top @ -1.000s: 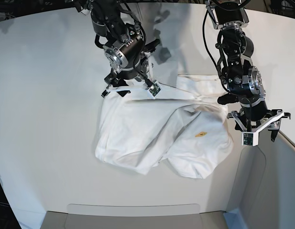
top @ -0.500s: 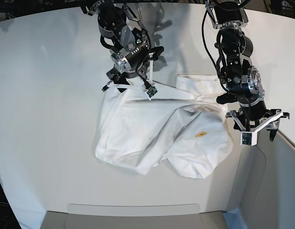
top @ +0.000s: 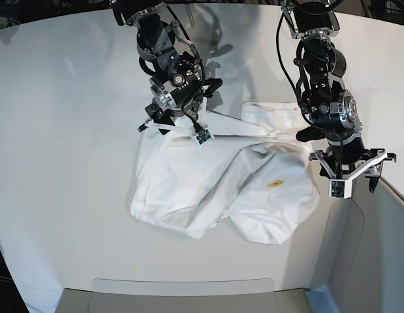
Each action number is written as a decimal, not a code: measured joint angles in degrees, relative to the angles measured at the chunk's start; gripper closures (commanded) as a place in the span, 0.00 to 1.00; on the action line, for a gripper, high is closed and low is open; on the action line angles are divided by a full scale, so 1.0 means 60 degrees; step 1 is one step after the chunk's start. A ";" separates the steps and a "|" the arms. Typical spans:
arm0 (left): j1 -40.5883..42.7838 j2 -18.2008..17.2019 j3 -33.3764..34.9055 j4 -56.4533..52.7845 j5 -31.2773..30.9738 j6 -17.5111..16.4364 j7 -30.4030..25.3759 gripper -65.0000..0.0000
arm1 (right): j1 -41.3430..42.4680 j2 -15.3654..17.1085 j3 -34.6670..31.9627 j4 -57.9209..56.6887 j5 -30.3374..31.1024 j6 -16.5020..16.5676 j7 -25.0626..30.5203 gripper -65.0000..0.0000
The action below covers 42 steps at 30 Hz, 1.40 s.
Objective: Layout the t-shirt on the table in an organized manner, then fold the t-shirt properly
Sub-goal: 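Release the fabric with the left gripper and lower the right gripper onto the shirt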
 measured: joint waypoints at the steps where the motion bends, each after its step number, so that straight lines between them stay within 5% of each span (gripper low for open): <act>1: 0.0000 0.0000 0.0000 0.0000 0.0000 0.0000 -0.0004 0.46 | -0.0018 -0.0011 0.0000 0.0004 -0.0011 0.0000 0.0000 0.56; 6: 0.0022 0.0000 0.0000 0.0000 0.0000 0.0000 0.0000 0.46 | -0.0015 -0.0022 0.0004 0.0000 -0.0029 -0.0055 -0.0004 0.56; 11: 0.0022 0.0000 0.0000 0.0000 0.0000 0.0000 0.0000 0.46 | -0.0011 -0.0015 0.0004 -0.0011 -0.0036 -0.0860 0.0415 0.56; 22: 0.0022 0.0000 -0.0011 0.0000 0.0004 0.0004 -0.0004 0.46 | 0.0339 -0.0073 0.0688 -0.0820 0.0284 -0.0925 0.0528 0.56; 25: 0.0022 0.0000 -0.0011 0.0004 -0.0004 0.0000 0.0000 0.46 | 0.0404 -0.0004 0.1009 -0.0820 0.0441 -0.0929 0.0535 0.66; 30: 0.0026 0.0000 -0.0018 0.0000 0.0000 0.0000 0.0000 0.46 | 0.0350 0.0004 0.1031 -0.0801 0.0433 -0.0936 0.0521 1.00; 42: 0.0229 0.0000 0.0007 0.0000 -0.0004 -0.0004 0.0000 0.46 | -0.0364 -0.0025 0.1461 0.2648 0.0466 -0.0958 0.0386 1.00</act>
